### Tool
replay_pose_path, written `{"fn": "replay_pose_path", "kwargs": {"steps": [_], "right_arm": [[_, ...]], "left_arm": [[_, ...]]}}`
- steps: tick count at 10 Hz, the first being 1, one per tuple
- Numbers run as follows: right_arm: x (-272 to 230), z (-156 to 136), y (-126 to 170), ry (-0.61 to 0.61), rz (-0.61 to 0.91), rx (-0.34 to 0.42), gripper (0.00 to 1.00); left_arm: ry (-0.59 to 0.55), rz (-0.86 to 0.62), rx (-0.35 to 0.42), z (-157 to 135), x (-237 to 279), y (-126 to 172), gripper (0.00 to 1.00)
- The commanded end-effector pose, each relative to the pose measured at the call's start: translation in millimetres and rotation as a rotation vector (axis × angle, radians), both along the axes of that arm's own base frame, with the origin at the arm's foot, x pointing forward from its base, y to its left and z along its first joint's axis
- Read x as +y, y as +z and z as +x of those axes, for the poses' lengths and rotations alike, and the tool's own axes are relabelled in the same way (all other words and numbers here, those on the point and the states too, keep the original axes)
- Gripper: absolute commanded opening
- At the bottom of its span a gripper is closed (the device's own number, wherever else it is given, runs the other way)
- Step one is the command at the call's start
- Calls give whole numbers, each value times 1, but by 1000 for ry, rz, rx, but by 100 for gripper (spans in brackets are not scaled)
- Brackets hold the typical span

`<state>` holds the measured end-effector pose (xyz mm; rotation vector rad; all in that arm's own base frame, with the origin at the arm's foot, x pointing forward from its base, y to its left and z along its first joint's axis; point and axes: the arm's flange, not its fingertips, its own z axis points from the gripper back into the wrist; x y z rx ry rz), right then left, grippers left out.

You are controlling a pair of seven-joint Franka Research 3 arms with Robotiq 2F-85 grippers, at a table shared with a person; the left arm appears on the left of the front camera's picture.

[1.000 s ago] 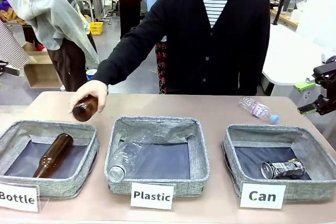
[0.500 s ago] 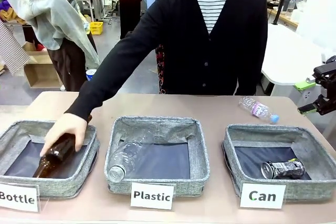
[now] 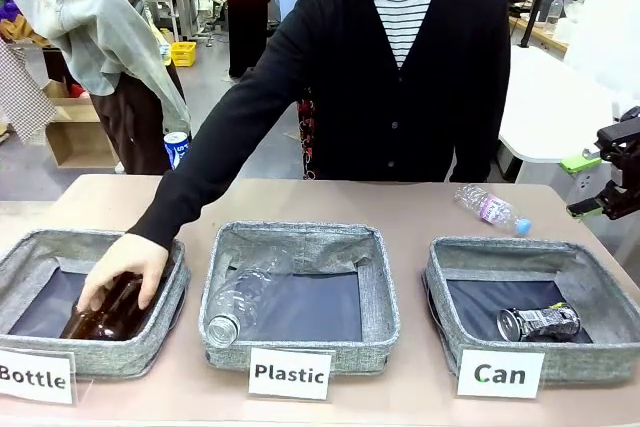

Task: Sort the can waste into the basket.
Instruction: Pick up the can waste from the table and place it in the right Fabric basket.

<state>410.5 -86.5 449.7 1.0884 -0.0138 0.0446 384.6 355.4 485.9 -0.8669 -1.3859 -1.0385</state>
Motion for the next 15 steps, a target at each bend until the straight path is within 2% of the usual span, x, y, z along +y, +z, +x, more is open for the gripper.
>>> {"fn": "replay_pose_path", "kwargs": {"steps": [1, 3, 6, 8, 9, 10, 11, 13, 15], "right_arm": [[-1, 0, 0, 4, -7, -22, 100], [-1, 0, 0, 4, -7, -22, 100], [-1, 0, 0, 4, -7, -22, 100], [-1, 0, 0, 4, -7, -22, 100], [-1, 0, 0, 4, -7, -22, 100], [-1, 0, 0, 4, -7, -22, 100], [-1, 0, 0, 4, -7, -22, 100], [-1, 0, 0, 4, -7, -22, 100], [-1, 0, 0, 4, -7, -22, 100]], "left_arm": [[20, 31, -15, -3, -4, 8, 100], [13, 49, -4, 3, -13, 7, 100], [-67, 192, 39, 47, -74, -9, 100], [-130, 291, 70, 88, -128, -39, 100], [-112, 370, 77, 111, -153, -57, 100], [-259, 400, 131, 131, -180, -74, 100], [-293, 474, 185, 155, -202, -89, 100], [-318, 553, 260, 207, -235, -112, 100], [-238, 584, 288, 250, -256, -126, 100]]}}
